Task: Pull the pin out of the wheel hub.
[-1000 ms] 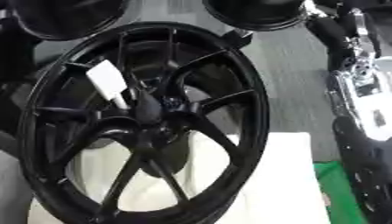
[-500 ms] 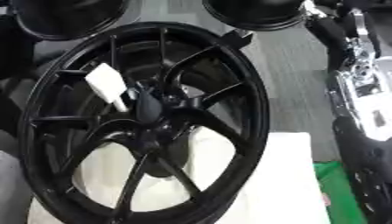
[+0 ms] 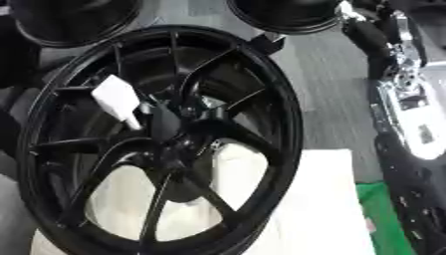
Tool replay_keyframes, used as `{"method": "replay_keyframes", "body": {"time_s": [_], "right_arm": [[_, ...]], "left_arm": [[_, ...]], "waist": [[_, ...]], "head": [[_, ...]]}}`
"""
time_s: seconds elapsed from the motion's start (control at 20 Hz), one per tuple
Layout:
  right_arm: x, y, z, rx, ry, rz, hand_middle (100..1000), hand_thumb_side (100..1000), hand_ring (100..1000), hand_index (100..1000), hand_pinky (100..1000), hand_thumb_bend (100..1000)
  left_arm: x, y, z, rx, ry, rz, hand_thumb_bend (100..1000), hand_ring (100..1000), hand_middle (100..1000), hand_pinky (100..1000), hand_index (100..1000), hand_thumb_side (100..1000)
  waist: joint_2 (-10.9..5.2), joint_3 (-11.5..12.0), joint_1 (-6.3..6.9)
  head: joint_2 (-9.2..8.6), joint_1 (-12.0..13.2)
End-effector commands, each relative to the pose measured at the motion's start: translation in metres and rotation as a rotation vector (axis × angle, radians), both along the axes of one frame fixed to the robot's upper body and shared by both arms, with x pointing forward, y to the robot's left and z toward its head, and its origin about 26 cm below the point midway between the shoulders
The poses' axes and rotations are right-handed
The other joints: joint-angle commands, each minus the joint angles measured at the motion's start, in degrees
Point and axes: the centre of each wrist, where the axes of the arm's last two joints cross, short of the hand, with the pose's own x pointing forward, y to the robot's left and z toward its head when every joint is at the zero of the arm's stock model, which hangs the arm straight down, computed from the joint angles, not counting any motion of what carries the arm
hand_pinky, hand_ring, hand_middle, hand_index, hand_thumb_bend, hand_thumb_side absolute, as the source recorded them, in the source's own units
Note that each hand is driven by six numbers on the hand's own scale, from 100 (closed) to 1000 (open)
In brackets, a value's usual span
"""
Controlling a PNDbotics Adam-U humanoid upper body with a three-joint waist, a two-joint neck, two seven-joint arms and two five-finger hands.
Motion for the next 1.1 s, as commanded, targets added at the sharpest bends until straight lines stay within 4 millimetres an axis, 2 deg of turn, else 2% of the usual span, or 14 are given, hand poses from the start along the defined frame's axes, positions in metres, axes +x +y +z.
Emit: {"method": "replay_keyframes", "body": {"time_s": [0.05,0.2,0.35,0.6,1.1], "right_arm": [[-0.003,-0.004,0.009,-0.04,-0.016,-0.01,774,286,756,805,804,332],[-0.003,-0.005,0.008,-0.049,-0.009,-0.011,773,286,756,805,804,333],[-0.003,-0.006,0.006,-0.06,0.001,-0.011,773,288,755,805,804,332],[-0.003,-0.007,0.005,-0.071,0.009,-0.008,773,286,755,805,804,334],[-0.003,-0.009,0.002,-0.089,0.025,-0.014,772,287,754,804,804,337]], "left_arm": [[-0.013,0.004,0.037,0.196,-0.042,-0.006,405,814,804,723,823,572],[-0.022,0.003,0.061,0.348,-0.033,-0.024,420,812,801,728,826,573],[-0.029,0.002,0.077,0.488,0.003,-0.032,429,812,797,734,825,599],[-0.036,-0.006,0.089,0.736,0.066,-0.071,445,820,804,754,842,629],[-0.033,-0.023,0.104,1.176,0.139,-0.328,495,845,822,799,876,658]], "waist": [[-1.83,0.1,0.18],[-2.12,0.1,0.67],[-2.44,0.2,1.23],[-2.77,0.2,1.74],[-3.12,0.6,2.39]], "head": [[-0.16,-0.5],[0.12,-0.8],[0.33,-1.1],[0.49,-1.3],[0.95,-1.4]]}}
